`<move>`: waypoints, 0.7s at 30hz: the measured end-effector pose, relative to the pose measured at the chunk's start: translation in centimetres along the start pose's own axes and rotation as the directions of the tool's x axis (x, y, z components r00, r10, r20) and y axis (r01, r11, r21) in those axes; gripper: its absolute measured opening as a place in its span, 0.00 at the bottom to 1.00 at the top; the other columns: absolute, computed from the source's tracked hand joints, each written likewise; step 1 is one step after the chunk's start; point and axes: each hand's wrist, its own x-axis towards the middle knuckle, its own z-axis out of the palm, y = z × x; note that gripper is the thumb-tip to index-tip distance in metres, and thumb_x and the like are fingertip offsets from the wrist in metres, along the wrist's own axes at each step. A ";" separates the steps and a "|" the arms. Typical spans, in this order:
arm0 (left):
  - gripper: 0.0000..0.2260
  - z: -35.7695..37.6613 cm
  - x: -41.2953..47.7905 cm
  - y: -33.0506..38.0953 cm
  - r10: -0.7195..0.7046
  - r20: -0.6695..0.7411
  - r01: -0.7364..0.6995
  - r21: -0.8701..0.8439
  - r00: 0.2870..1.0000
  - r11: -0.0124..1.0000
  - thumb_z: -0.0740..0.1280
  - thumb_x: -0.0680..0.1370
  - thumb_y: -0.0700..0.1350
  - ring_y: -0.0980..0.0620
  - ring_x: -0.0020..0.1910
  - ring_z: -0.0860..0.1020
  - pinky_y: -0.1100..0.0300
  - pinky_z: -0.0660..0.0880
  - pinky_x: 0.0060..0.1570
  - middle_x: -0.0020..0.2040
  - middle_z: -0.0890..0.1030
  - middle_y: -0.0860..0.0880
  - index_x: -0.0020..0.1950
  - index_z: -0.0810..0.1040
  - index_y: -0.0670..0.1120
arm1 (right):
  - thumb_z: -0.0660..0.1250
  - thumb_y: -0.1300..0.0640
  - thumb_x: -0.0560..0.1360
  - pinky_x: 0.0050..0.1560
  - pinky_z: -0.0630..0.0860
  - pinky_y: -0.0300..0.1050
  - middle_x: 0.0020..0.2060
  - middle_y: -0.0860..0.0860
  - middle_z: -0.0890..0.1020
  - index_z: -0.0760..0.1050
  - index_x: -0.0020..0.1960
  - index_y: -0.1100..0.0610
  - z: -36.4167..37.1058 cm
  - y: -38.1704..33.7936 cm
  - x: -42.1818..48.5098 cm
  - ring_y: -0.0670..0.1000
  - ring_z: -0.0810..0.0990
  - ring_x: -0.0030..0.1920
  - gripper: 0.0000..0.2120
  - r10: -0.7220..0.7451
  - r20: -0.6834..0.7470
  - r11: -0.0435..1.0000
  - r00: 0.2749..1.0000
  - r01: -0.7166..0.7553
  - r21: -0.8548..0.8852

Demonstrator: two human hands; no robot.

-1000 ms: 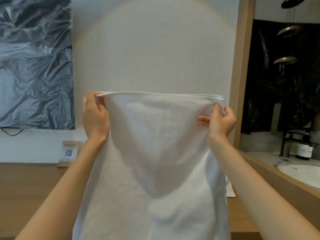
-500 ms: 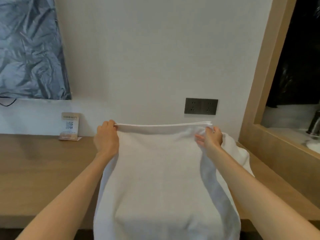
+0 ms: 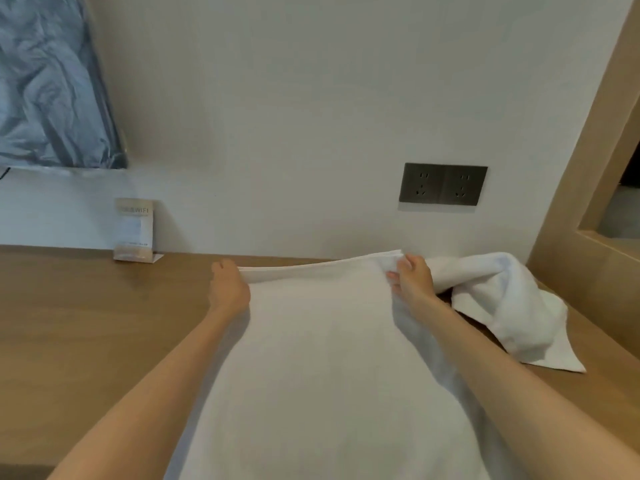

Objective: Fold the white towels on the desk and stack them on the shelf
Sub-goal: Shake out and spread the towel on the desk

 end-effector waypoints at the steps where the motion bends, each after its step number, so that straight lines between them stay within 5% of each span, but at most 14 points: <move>1: 0.15 0.6 0.0 0.0 0.015 0.049 -0.015 -0.013 0.999 1.000 0.57 0.79 0.34 0.34 0.61 0.71 0.46 0.68 0.60 0.66 0.65 0.34 0.65 0.64 0.33 | 0.56 0.60 0.79 0.44 0.75 0.34 0.54 0.54 0.74 0.68 0.64 0.59 0.1 0.2 -0.1 0.51 0.76 0.51 0.14 -0.016 0.016 0.997 1.000 0.017 -0.070; 3: 0.19 1.7 -0.5 0.6 0.088 0.113 -0.084 -0.038 0.990 0.996 0.57 0.79 0.35 0.37 0.65 0.69 0.51 0.68 0.60 0.70 0.62 0.34 0.70 0.60 0.34 | 0.54 0.62 0.81 0.63 0.66 0.34 0.68 0.51 0.64 0.55 0.75 0.57 0.3 0.0 -1.6 0.51 0.67 0.66 0.24 -0.043 0.077 0.981 0.996 0.056 -0.185; 6: 0.22 3.0 -2.6 3.0 0.176 0.150 -0.170 -0.051 0.973 0.984 0.55 0.80 0.37 0.43 0.73 0.61 0.51 0.60 0.69 0.75 0.60 0.41 0.74 0.56 0.39 | 0.51 0.66 0.81 0.52 0.64 0.26 0.71 0.53 0.64 0.55 0.75 0.57 2.4 0.1 -4.3 0.54 0.65 0.70 0.24 -0.117 0.277 0.923 0.954 0.207 -0.323; 10: 0.24 5.2 -5.9 6.2 0.282 0.256 -0.312 0.084 0.925 0.946 0.49 0.82 0.41 0.48 0.78 0.46 0.49 0.43 0.75 0.79 0.49 0.47 0.77 0.47 0.42 | 0.47 0.59 0.83 0.76 0.45 0.47 0.77 0.53 0.55 0.53 0.77 0.57 6.0 2.0 -6.4 0.52 0.51 0.77 0.22 -0.124 0.458 0.769 0.880 0.377 -0.516; 15: 0.24 6.3 -5.5 4.3 0.227 0.376 -0.310 0.178 0.898 0.934 0.43 0.82 0.55 0.50 0.78 0.44 0.45 0.39 0.74 0.79 0.47 0.51 0.78 0.47 0.50 | 0.42 0.49 0.83 0.75 0.41 0.56 0.78 0.49 0.51 0.51 0.77 0.47 6.8 3.4 -6.1 0.54 0.47 0.77 0.23 -0.090 0.492 0.464 0.866 0.474 -0.749; 21: 0.25 4.1 -1.1 -1.5 0.131 0.321 -0.229 0.288 0.938 0.930 0.43 0.81 0.59 0.49 0.78 0.46 0.48 0.42 0.75 0.79 0.48 0.50 0.77 0.50 0.56 | 0.41 0.38 0.79 0.74 0.40 0.58 0.78 0.48 0.48 0.50 0.76 0.39 3.2 4.1 -2.4 0.54 0.45 0.77 0.25 -0.013 0.414 0.382 0.910 0.387 -0.839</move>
